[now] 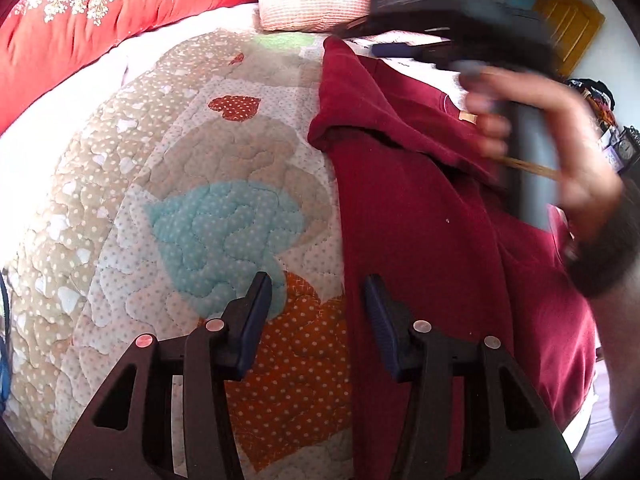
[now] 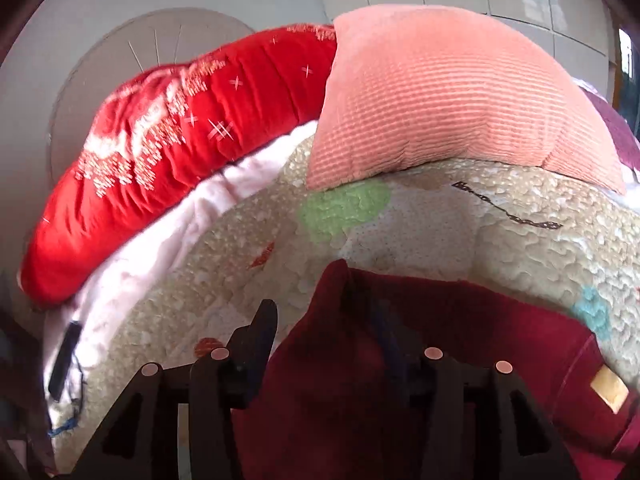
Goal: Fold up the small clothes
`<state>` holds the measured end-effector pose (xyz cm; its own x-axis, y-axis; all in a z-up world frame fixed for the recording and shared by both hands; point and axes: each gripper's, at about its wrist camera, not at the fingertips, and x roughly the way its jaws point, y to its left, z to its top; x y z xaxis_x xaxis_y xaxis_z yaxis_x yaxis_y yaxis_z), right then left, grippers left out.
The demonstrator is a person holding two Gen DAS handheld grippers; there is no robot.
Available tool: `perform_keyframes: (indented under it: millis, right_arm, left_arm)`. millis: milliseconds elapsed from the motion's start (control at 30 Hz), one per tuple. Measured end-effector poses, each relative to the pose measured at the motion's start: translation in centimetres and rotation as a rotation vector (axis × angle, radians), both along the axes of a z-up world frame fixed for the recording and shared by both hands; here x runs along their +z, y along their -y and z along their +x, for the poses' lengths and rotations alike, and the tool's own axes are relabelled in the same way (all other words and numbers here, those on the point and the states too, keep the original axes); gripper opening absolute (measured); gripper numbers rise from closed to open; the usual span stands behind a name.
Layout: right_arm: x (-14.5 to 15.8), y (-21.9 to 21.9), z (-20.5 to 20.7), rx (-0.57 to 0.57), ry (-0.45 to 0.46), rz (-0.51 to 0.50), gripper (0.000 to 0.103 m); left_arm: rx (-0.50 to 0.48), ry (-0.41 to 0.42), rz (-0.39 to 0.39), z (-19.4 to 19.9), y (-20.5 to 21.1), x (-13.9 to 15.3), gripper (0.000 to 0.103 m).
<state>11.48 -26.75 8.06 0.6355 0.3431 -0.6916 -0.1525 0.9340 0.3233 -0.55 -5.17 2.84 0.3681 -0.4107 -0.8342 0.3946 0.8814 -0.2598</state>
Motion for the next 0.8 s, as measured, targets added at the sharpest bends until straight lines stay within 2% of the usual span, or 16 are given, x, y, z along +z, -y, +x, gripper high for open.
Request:
perform_keyframes:
  millis: [100,200,433,500,533,567,667,733,800]
  right_arm:
    - [2.6,2.4,-6.2,-0.002,0.042,-0.025,0.049]
    - [3.1,4.2,-13.1,-0.004,0.037,-0.047,0.049]
    - [1.3,7.2,-29.4,-0.088,0.001,-0.079,0.049]
    - [0.5,9.0,-33.6,-0.166,-0.018,-0.079,0.050]
    - [-0.1,10.1,-35.5,-0.210,-0.036,-0.061,0.055]
    - [-0.8,11.1,-37.0,-0.245,-0.061,-0.045,0.061]
    - [-2.8,13.5,-40.3,-0.357,-0.116,-0.055,0.063]
    - [-3.9,14.7,-41.4,-0.397,-0.138,0.006,0.063]
    - [-5.0,14.8,-41.8,-0.385,-0.153,0.078,0.063]
  left_arm:
    - [0.000,-0.004,0.003,0.0,0.0,0.2,0.048]
    - [0.004,0.003,0.007,-0.3,0.0,0.4,0.048]
    - [0.009,-0.021,0.011,-1.9,0.3,0.6,0.049]
    - [0.006,-0.028,0.012,-2.8,-0.1,0.5,0.055]
    - [0.009,-0.030,0.022,-3.5,-0.3,0.5,0.057]
    - [0.013,-0.025,0.028,-4.3,-0.5,0.7,0.057]
    - [0.010,-0.028,0.023,-6.5,-0.9,1.2,0.058]
    - [0.011,-0.047,0.028,-7.9,-1.3,1.3,0.066]
    - [0.011,-0.081,0.023,-9.5,-1.8,1.1,0.073]
